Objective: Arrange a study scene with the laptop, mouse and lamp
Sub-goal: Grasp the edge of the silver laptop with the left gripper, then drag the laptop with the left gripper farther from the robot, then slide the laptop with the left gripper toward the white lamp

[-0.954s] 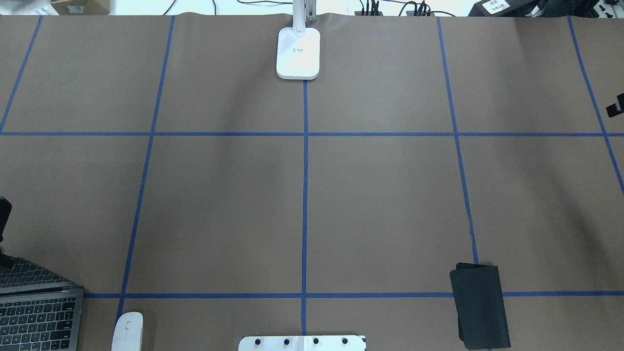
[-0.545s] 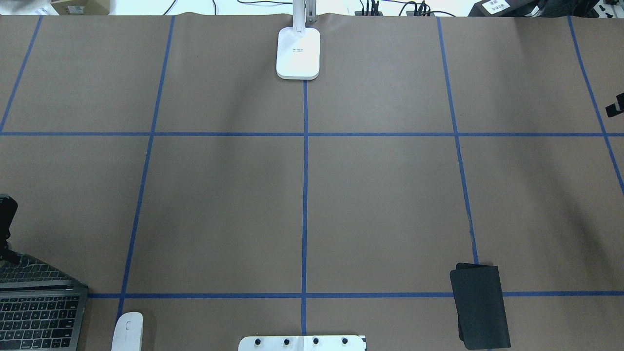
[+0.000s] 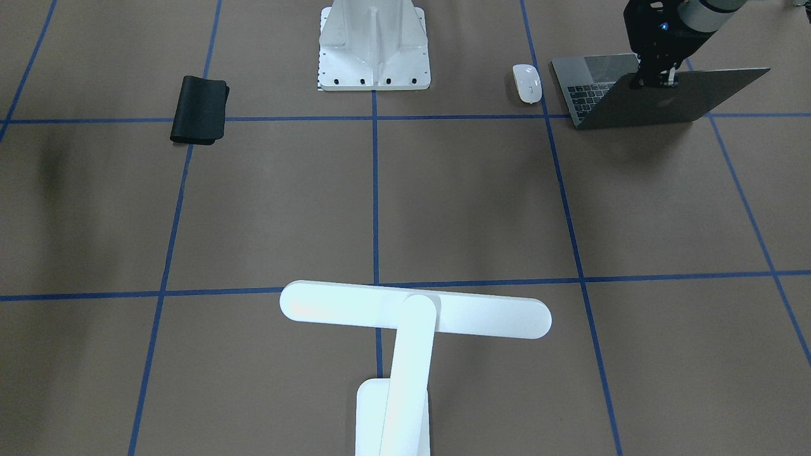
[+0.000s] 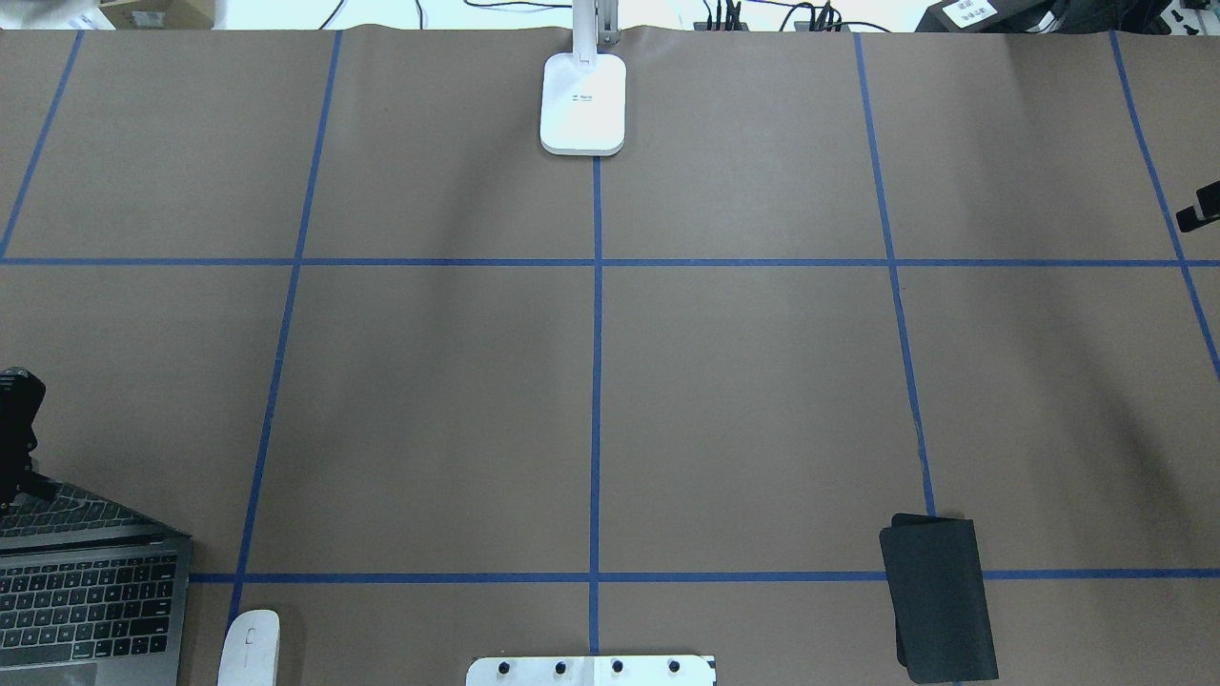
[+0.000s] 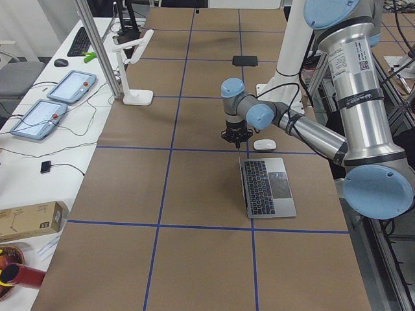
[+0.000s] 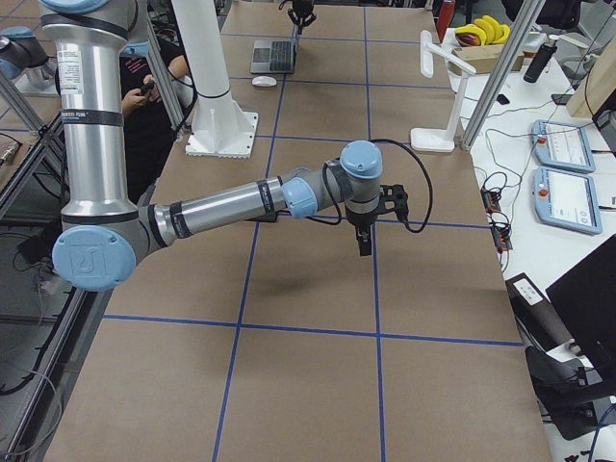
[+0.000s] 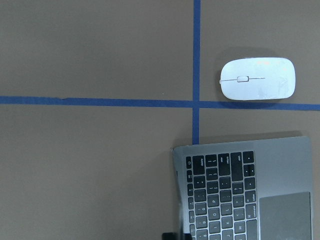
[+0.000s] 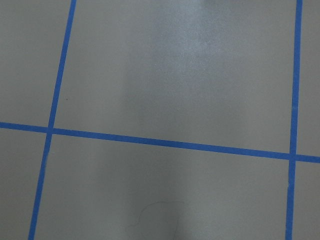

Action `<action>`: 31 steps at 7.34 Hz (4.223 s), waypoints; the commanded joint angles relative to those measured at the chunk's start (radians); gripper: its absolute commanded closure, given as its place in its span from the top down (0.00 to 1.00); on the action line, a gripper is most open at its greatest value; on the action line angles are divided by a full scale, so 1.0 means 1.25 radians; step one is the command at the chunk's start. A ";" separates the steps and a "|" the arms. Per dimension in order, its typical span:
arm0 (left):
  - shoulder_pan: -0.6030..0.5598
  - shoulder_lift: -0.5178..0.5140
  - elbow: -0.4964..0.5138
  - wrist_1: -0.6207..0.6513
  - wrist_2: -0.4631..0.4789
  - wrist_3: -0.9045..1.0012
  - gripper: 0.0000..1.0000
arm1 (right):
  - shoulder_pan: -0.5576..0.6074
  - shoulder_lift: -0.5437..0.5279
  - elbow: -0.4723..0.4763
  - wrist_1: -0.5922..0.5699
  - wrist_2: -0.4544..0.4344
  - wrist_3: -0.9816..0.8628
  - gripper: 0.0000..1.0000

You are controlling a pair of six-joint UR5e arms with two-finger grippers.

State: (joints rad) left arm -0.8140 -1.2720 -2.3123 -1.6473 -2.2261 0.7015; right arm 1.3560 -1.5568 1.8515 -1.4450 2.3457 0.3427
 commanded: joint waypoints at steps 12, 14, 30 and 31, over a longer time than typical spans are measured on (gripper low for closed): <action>-0.166 -0.369 0.047 0.271 -0.008 0.070 0.00 | -0.006 0.006 -0.006 -0.001 -0.001 0.004 1.00; -0.167 -0.472 0.116 0.284 -0.007 0.068 0.00 | -0.006 0.002 -0.007 -0.001 -0.001 0.004 1.00; -0.003 -0.877 0.306 0.329 0.204 -0.133 0.00 | -0.006 0.010 -0.044 0.004 -0.003 0.003 1.00; -0.003 -0.877 0.325 0.323 0.211 -0.113 0.00 | -0.007 0.010 -0.044 0.004 -0.003 0.003 1.00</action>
State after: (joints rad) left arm -0.8175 -2.3674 -1.9247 -1.2377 -1.9816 0.5404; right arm 1.3479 -1.5450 1.7983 -1.4404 2.3425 0.3469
